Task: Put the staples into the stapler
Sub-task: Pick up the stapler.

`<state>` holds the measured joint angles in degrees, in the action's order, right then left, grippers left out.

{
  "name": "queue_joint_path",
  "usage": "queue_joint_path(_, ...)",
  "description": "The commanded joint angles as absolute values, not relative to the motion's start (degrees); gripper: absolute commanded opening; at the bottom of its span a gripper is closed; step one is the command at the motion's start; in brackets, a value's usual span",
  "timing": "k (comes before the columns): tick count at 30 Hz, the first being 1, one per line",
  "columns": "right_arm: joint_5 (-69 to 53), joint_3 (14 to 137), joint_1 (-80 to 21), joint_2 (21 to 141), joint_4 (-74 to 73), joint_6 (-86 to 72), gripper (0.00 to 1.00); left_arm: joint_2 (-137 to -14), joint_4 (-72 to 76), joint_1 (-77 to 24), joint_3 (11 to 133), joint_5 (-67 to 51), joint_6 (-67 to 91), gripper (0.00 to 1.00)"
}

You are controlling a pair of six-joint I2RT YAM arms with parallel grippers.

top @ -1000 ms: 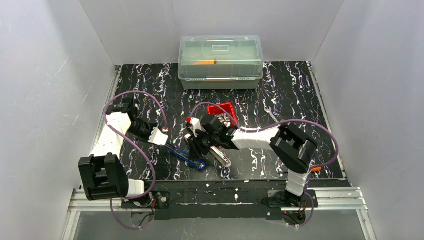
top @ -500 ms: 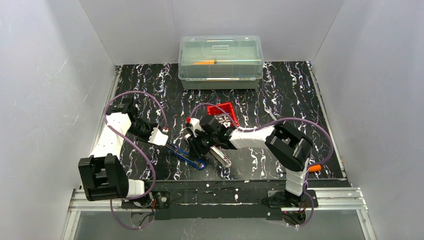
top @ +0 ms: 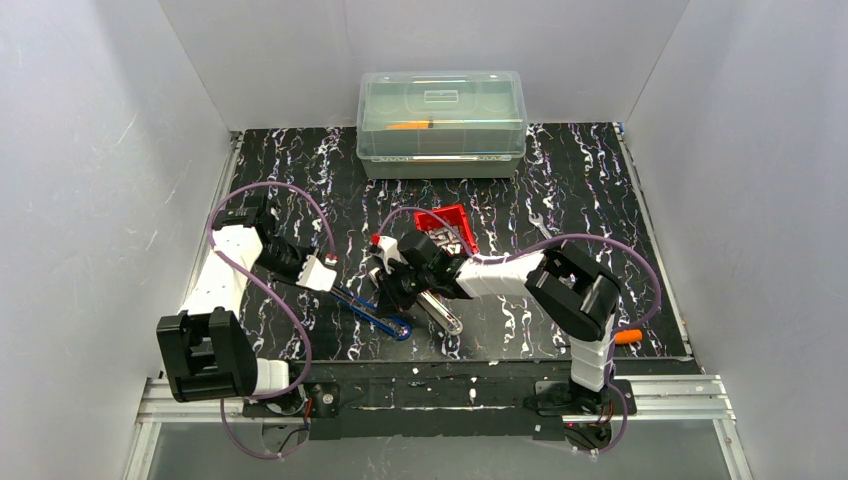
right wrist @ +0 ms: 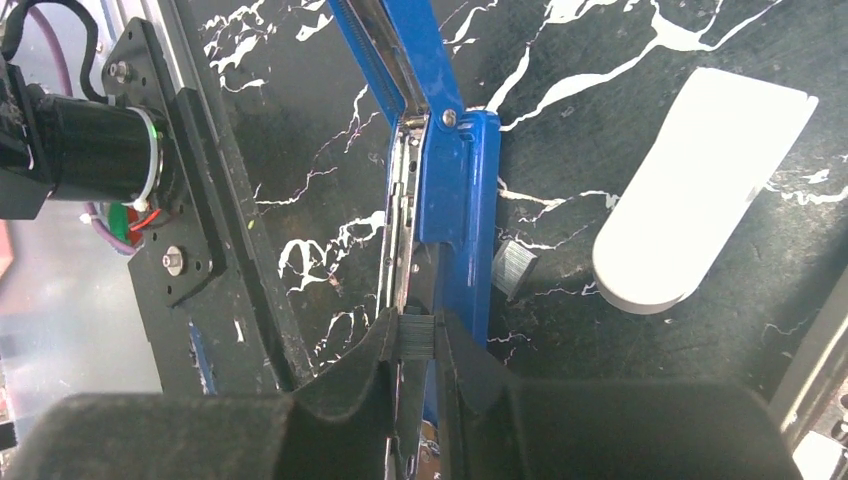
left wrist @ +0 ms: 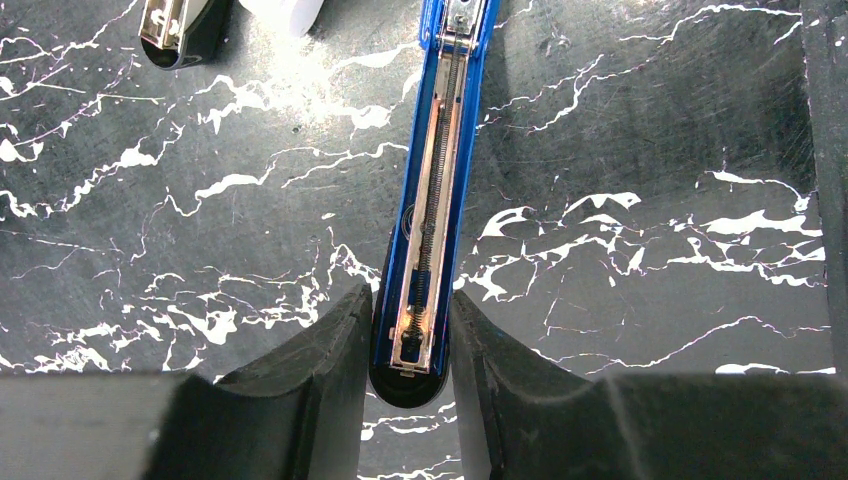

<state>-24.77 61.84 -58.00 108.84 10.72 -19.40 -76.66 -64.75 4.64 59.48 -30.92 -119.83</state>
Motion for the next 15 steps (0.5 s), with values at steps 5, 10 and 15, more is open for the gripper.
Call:
queue_joint_path(5, -21.43, 63.68, -57.83, 103.51, 11.2, -18.91, 0.17, -74.8, -66.97, 4.32, 58.41, -32.36, -146.97, 0.12)
queue_joint_path(10, -18.15, 63.22, -57.83, 99.2, 9.59, -18.08, 0.17, -74.83, -66.97, 4.32, 58.42, -32.08, -147.46, 0.11)
queue_joint_path(15, -15.47, 62.63, -57.83, 96.44, 5.2, -16.75, 0.16, -74.71, -66.97, 4.33, 58.43, -32.43, -147.57, 0.11)
